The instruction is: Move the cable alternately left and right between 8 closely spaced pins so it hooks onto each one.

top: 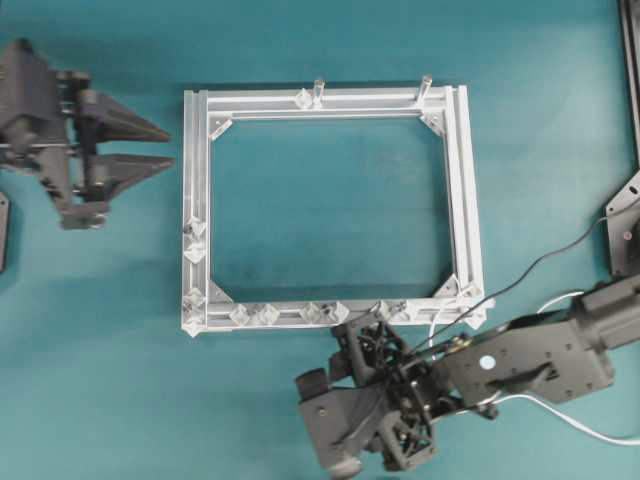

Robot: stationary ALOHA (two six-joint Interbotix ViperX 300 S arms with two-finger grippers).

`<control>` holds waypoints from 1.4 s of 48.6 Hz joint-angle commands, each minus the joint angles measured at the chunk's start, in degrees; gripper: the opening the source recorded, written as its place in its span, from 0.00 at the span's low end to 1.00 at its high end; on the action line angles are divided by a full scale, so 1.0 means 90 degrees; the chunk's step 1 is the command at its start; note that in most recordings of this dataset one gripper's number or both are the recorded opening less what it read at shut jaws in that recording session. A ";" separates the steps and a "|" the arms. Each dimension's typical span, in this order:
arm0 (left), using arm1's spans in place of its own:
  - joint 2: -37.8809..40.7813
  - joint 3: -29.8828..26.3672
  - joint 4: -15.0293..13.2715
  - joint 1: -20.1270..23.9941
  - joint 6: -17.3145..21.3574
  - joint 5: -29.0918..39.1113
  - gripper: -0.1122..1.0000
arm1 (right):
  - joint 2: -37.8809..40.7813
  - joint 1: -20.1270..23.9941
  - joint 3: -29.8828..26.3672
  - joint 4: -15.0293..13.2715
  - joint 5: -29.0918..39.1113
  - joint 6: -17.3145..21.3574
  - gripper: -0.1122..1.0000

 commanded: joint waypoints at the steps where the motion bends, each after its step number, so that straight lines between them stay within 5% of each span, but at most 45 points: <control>1: -0.0547 0.0195 0.0020 0.0000 -0.0029 -0.0020 0.56 | 0.0098 0.0029 -0.0303 0.0000 0.0088 0.0186 0.65; 26: -0.3496 0.1191 0.0029 0.0039 -0.0020 0.1465 0.55 | 0.0625 0.0029 -0.0479 -0.0020 0.0459 0.0820 0.64; 42: -0.4287 0.1475 0.0049 0.0039 -0.0010 0.1973 0.55 | 0.0791 0.0029 -0.0645 -0.0020 0.0459 0.0996 0.62; 46: -0.4287 0.1484 0.0059 0.0059 0.0010 0.2012 0.55 | 0.0811 0.0029 -0.0654 -0.0020 0.0459 0.0996 0.56; 54: -0.4307 0.1484 0.0059 0.0059 -0.0010 0.2227 0.55 | 0.0820 0.0029 -0.0654 -0.0020 0.0459 0.0996 0.26; 68: -0.4307 0.1465 0.0059 0.0059 -0.0029 0.2295 0.55 | 0.0830 0.0029 -0.0664 -0.0020 0.0459 0.1240 0.24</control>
